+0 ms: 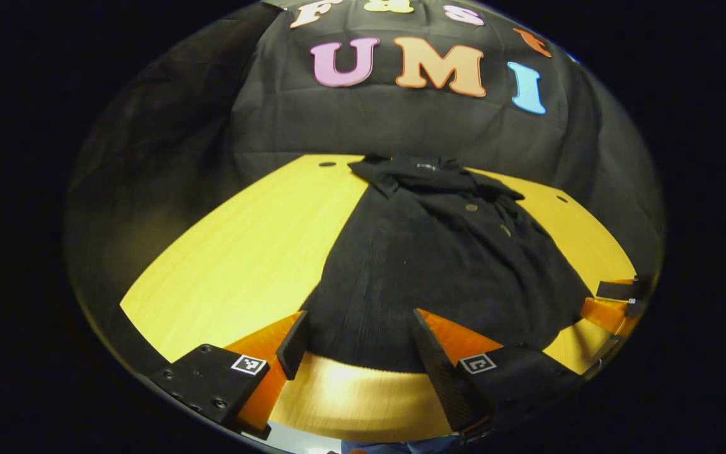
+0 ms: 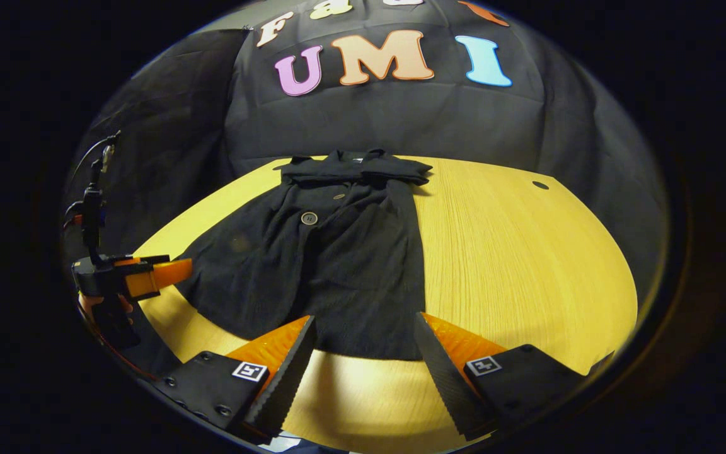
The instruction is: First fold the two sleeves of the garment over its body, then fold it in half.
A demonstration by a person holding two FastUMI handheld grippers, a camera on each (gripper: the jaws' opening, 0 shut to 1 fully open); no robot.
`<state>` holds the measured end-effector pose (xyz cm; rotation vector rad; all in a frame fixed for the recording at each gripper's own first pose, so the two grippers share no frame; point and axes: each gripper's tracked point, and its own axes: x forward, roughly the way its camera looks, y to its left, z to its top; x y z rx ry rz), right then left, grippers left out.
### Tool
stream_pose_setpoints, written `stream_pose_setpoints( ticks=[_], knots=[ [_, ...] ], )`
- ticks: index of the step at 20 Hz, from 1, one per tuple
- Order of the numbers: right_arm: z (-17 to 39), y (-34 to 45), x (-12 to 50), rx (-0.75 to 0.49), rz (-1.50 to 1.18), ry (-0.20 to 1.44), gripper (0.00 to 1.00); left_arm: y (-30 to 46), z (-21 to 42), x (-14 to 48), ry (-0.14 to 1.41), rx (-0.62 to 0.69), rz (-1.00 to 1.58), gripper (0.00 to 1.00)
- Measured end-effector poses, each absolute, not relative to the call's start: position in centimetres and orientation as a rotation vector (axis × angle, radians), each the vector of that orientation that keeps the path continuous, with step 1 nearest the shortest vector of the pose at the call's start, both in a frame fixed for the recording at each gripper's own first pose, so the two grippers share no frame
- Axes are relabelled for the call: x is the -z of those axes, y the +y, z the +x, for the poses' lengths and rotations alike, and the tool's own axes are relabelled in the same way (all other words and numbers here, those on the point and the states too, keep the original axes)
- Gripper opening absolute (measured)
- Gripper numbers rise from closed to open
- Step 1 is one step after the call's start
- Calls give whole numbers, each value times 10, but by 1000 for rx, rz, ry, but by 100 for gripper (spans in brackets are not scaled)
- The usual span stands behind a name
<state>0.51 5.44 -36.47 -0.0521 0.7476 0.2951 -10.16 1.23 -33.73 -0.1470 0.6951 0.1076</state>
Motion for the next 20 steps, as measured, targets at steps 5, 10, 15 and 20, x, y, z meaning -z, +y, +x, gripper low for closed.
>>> stream_pose_setpoints(
  ticks=[5, 10, 15, 20],
  knots=[
    [4, 54, 377, -285, -59, 766, 99, 11, -105, 339, 691, -91, -81, 94],
    [5, 55, 380, -300, -77, 760, 99, 9, -106, 341, 686, -95, -95, 94],
    [7, 50, 381, -279, -65, 769, 90, 4, -108, 342, 687, -107, -105, 88],
    [7, 53, 381, -292, -54, 759, 57, -10, -106, 339, 695, -88, -126, 65]
  ],
)
